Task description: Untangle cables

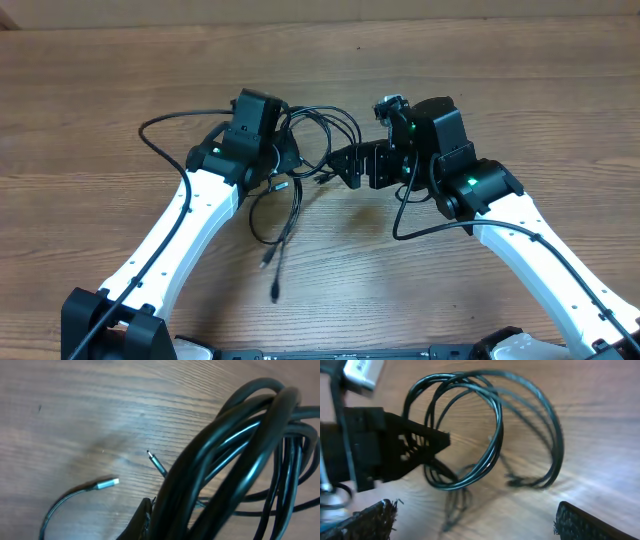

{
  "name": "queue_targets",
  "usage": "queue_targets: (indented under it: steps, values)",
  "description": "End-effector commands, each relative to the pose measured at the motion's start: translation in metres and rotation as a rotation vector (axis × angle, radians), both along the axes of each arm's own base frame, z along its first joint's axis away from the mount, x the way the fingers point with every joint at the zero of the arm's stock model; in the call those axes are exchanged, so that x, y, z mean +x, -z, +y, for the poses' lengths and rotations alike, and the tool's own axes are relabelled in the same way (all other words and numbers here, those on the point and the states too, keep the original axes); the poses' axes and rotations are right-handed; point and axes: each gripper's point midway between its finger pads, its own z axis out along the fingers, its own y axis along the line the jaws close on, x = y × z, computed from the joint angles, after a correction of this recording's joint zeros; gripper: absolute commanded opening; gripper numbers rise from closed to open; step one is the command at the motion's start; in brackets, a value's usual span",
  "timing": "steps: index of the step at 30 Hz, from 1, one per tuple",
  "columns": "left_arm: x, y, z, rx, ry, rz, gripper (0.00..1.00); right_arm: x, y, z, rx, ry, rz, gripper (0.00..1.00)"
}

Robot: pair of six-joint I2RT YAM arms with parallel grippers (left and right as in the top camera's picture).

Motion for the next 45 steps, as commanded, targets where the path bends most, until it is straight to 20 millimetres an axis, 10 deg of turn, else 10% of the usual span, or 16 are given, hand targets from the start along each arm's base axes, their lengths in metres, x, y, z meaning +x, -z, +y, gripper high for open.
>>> queue_targets:
  steps: [1,5,14,23,25,30,34,41,45]
  values:
    - [0.003,-0.020,0.001,-0.147,-0.243,0.017,0.04,0.001,-0.015,0.008,0.134,0.098,0.139,0.89]
    - [-0.005,-0.017,-0.006,-0.226,-0.302,0.086,0.04,0.003,-0.008,0.007,0.204,0.231,0.285,0.68]
    - [-0.017,-0.018,-0.025,-0.332,-0.263,0.173,0.04,0.030,0.037,0.028,0.264,0.281,0.425,0.62]
    - [-0.019,-0.019,-0.031,-0.343,-0.221,0.178,0.04,0.030,0.042,0.033,0.296,0.292,0.484,0.05]
    - [-0.018,-0.019,-0.028,-0.331,-0.224,0.169,0.07,0.027,0.040,0.036,0.314,0.284,0.510,0.04]
    - [-0.003,-0.016,0.004,-0.213,-0.247,0.089,0.54,0.021,0.037,0.040,0.350,0.275,0.572,0.04]
    - [0.007,-0.017,0.031,-0.248,-0.314,0.091,0.33,0.020,0.039,0.039,0.345,0.277,0.580,0.04]
    - [0.007,-0.022,0.033,-0.363,-0.291,0.135,0.28,0.018,0.043,0.037,0.328,0.293,0.593,0.04]
    - [0.005,-0.023,0.029,-0.359,-0.239,0.130,0.55,0.020,0.044,0.035,0.320,0.306,0.581,0.04]
